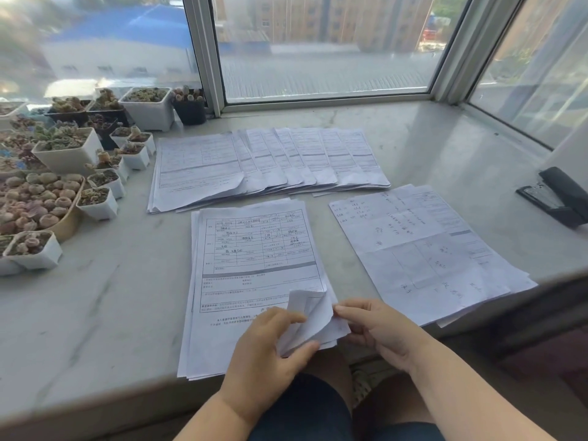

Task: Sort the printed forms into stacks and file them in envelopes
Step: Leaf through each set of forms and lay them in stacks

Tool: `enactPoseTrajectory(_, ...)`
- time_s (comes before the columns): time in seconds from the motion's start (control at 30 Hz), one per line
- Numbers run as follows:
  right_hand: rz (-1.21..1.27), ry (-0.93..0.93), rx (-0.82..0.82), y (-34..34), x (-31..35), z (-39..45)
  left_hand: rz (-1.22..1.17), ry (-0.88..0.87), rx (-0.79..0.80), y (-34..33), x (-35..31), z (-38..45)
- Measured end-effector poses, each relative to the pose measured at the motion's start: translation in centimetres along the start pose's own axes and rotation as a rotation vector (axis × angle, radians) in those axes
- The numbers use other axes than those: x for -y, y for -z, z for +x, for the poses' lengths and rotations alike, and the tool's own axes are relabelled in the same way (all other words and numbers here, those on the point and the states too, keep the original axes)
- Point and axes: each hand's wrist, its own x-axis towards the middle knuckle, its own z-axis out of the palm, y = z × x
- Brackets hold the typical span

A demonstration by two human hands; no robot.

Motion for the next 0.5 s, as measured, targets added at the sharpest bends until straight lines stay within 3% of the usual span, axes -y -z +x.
enactPoseTrajectory(0.23,-0.003,0.051,-0.004,0.08,-0.32,-0.26,-0.014,0.050,-0.114,0.00,0.50,0.18)
enactPoseTrajectory(0.37,-0.041,0.141,-0.041,-0.46,-0.72,0.02,0.049,-0.019,-0.056,0.04,0.11,0.43)
enactPoseTrajectory(0.5,-0.061,0.186,-0.065,-0.58,-0.97,0.50,0.137,0.025,0.065,0.35,-0.05,0.61)
